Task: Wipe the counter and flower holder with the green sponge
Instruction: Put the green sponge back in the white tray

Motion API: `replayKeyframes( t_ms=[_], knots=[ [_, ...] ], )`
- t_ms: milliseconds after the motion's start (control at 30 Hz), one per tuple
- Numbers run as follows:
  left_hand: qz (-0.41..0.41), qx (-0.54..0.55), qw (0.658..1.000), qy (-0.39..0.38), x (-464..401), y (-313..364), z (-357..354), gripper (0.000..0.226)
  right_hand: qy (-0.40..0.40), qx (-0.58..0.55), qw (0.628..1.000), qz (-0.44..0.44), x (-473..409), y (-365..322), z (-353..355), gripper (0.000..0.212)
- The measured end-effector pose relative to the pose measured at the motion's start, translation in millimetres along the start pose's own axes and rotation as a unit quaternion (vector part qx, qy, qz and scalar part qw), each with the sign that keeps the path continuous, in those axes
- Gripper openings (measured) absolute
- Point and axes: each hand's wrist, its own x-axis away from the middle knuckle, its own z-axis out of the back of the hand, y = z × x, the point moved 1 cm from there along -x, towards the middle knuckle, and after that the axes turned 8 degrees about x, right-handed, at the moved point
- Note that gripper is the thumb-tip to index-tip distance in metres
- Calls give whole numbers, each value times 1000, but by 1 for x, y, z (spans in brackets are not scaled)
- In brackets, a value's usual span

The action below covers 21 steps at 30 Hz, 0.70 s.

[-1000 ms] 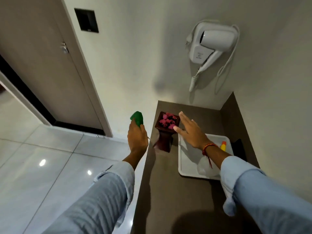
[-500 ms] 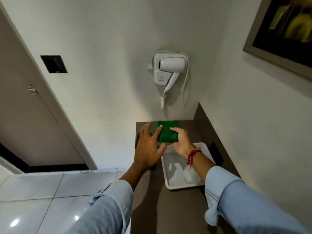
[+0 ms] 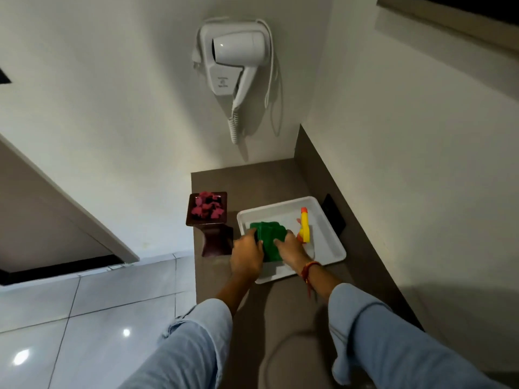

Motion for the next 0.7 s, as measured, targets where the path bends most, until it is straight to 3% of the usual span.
replayKeyframes(
  t_ms=[233, 400, 600, 700],
  knots=[
    [11, -132, 990, -50, -7, -25, -22, 29, -46, 210, 976, 43, -10, 21, -25, 69],
    [-30, -204, 975, -79, -12, -26, -23, 31, 0, 307, 951, 47, -12, 23, -24, 63],
    [-147, -271, 949, -71, -9, -4, 12, 37, 28, 355, 925, 131, 0, -8, -4, 72],
    [-250, -270, 930, 6, -18, 36, 59, 36, 58, 281, 936, 203, 14, -65, 17, 65]
  ],
)
